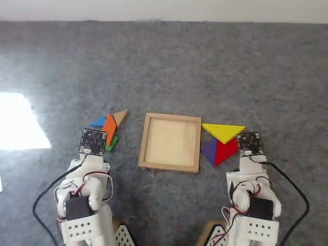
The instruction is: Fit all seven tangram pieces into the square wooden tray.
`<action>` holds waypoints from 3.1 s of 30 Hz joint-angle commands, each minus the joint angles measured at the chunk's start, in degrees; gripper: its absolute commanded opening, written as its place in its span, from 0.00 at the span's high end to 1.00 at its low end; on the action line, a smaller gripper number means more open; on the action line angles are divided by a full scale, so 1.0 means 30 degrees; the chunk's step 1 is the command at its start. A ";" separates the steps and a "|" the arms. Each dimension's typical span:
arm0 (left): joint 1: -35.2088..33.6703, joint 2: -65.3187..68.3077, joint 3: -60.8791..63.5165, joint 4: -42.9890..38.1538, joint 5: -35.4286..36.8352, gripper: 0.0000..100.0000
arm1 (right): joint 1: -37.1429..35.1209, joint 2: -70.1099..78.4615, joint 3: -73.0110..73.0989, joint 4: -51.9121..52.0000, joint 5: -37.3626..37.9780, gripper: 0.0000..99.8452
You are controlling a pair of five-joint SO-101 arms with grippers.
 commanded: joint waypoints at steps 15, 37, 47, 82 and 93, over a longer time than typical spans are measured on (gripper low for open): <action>0.0029 -0.0205 -0.0161 0.0088 -0.0117 0.94 | 0.0220 0.0425 -0.2549 -0.5758 0.9084 0.96; 0.0029 -0.0205 -0.0161 0.0088 -0.0117 0.94 | -0.5348 2.9055 -2.0689 -0.2769 1.1516 0.73; 0.0029 -0.0205 -0.0161 0.0088 -0.0117 0.94 | -0.6344 3.0725 -1.9897 -0.4527 1.3333 0.73; 0.0029 -0.0205 -0.0161 0.0088 -0.0117 0.94 | -0.4234 3.5150 -2.1099 -0.7780 1.4652 0.74; 0.0029 -0.0205 -0.0161 0.0088 -0.0117 0.94 | -0.2916 3.5502 -2.0806 -0.7048 1.6234 0.74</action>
